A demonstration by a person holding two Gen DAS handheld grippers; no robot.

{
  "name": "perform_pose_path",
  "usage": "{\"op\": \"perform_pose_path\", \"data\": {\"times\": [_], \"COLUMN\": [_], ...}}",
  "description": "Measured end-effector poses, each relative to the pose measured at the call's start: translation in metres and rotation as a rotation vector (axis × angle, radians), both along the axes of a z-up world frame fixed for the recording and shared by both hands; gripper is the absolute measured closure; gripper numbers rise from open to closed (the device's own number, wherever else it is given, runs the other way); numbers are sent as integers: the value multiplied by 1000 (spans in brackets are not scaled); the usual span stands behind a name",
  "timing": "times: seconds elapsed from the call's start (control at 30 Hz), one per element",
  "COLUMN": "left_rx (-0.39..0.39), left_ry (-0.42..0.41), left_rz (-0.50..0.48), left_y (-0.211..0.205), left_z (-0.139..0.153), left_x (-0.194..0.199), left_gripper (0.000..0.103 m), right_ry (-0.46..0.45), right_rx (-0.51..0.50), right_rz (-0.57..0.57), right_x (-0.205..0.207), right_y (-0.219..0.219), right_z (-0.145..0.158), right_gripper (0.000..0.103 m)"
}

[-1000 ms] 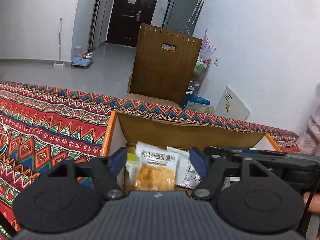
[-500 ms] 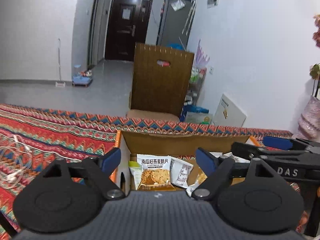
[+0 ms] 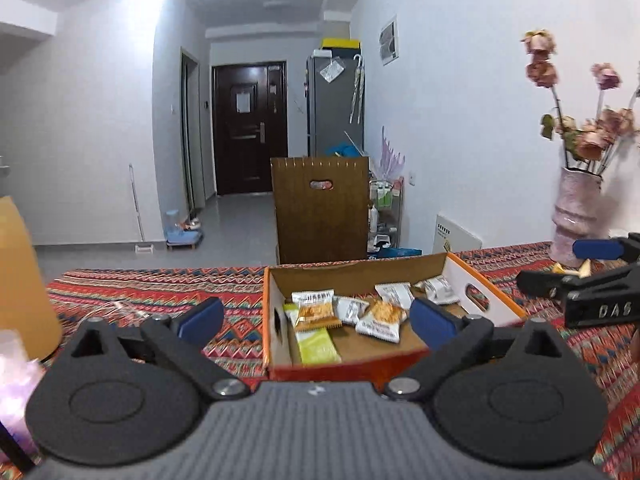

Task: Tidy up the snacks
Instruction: 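Withdraw both open tools from the box back toward the snack pile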

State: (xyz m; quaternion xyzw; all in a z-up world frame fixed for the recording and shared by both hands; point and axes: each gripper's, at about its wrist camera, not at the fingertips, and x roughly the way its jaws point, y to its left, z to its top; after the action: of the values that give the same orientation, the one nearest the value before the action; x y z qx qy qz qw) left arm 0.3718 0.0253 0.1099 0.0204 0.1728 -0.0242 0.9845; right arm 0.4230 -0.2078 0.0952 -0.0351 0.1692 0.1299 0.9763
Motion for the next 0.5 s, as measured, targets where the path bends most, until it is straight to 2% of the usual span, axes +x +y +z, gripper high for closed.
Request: {"op": "perform_pose_path", "data": {"times": [0.1, 0.27, 0.5], "left_rx": [-2, -34, -57], "left_ry": [-12, -24, -14], "left_rz": [11, 11, 34], "left_y": [-3, -4, 2], "left_z": [-7, -22, -39], "left_x": [-42, -106, -178], "left_gripper": [0, 0, 0], "right_ry": [-12, -42, -11], "right_rx": [17, -14, -13], "right_rz": [15, 17, 23], "right_x": [-40, -104, -179], "right_y": [-7, -10, -4], "right_z": [-4, -18, -42], "right_gripper": [0, 0, 0]}}
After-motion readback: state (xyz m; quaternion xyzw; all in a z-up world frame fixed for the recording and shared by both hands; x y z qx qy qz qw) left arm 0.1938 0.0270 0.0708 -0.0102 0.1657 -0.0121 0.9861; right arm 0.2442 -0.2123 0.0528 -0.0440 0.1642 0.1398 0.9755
